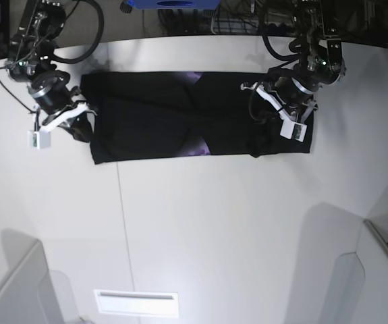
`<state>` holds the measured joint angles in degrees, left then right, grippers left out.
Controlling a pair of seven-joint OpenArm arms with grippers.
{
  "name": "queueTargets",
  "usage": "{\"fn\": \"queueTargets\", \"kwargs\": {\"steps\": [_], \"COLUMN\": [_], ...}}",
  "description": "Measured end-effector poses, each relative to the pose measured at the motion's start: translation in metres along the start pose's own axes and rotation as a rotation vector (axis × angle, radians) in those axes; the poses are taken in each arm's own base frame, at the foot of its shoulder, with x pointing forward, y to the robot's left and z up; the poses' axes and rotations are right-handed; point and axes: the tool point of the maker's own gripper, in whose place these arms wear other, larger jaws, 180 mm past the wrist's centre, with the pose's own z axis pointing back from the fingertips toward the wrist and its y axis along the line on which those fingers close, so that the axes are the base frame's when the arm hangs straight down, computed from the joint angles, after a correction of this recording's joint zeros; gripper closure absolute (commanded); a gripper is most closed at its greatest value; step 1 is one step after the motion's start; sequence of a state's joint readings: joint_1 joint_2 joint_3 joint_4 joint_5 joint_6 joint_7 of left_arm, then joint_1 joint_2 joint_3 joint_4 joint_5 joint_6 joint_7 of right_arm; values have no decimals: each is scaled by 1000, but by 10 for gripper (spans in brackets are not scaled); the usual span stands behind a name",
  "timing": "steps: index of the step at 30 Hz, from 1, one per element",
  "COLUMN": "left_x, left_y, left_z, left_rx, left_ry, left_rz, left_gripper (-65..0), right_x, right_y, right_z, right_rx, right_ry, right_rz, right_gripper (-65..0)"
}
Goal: Fold the T-shirt properly
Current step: 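Move the left gripper inward and fold the strip end toward the right gripper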
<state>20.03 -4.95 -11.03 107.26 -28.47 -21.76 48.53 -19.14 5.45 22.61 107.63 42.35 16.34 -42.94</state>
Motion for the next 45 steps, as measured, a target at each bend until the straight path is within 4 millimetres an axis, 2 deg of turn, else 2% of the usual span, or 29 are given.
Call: {"fn": "queueTargets", "kwargs": {"steps": [4, 11, 18, 30, 45], "left_x": [8, 11, 5, 13, 10], "left_y": [-16, -15, -42, -46, -46], "left_z": [1, -1, -8, -11, -11], "left_rx": [-30, -13, -84, -92, -91], "left_ry": [-19, -34, -11, -34, -27], "left_rz": [-23, 17, -7, 2, 5], "left_gripper": [0, 0, 0, 0, 0], "right_x": [1, 0, 0, 0, 0], "right_y": [0, 0, 0, 0, 0], "right_z": [0, 0, 0, 0, 0], "right_rx": [0, 0, 0, 0, 0], "right_ry": [-2, -1, -1, 0, 0], "right_rz": [1, 0, 1, 1, 1], "right_gripper": [0, 0, 0, 0, 0]}}
